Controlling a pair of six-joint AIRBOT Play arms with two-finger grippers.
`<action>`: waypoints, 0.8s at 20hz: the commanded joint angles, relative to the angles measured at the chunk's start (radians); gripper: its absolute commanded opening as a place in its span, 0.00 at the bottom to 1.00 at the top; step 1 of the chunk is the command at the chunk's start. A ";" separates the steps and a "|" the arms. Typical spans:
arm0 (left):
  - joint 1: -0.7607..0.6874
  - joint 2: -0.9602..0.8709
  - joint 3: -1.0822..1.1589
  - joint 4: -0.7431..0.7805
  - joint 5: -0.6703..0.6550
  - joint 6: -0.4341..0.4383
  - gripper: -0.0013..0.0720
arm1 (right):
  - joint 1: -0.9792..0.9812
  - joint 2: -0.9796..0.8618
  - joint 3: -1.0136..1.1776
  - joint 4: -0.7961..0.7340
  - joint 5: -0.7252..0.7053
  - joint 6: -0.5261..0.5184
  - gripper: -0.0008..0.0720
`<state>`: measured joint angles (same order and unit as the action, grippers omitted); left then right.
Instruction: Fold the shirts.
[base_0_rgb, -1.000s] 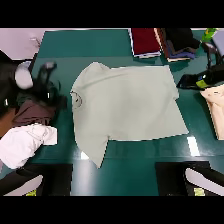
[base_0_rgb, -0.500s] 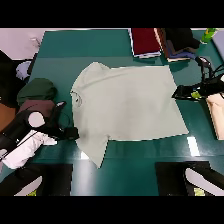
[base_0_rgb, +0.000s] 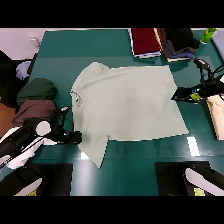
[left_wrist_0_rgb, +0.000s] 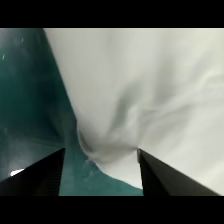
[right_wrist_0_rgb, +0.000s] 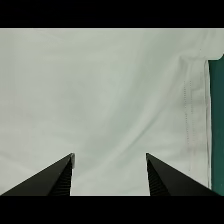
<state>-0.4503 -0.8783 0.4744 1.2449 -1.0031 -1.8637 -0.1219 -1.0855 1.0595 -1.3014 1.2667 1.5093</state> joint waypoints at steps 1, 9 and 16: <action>-0.004 -0.002 -0.027 -0.033 0.089 -0.021 0.75 | 0.000 0.001 0.000 0.000 0.010 0.000 0.71; -0.004 0.000 0.109 0.044 0.022 0.032 0.06 | -0.074 0.001 -0.002 -0.012 0.130 -0.038 0.71; -0.004 0.000 0.170 0.061 -0.018 0.067 0.06 | -0.433 0.111 -0.313 -0.098 0.113 -0.060 0.92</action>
<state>-0.4541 -0.8791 0.6281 1.2953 -1.0100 -1.8076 -0.4229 -1.0126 0.8684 -1.3811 1.3998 1.4586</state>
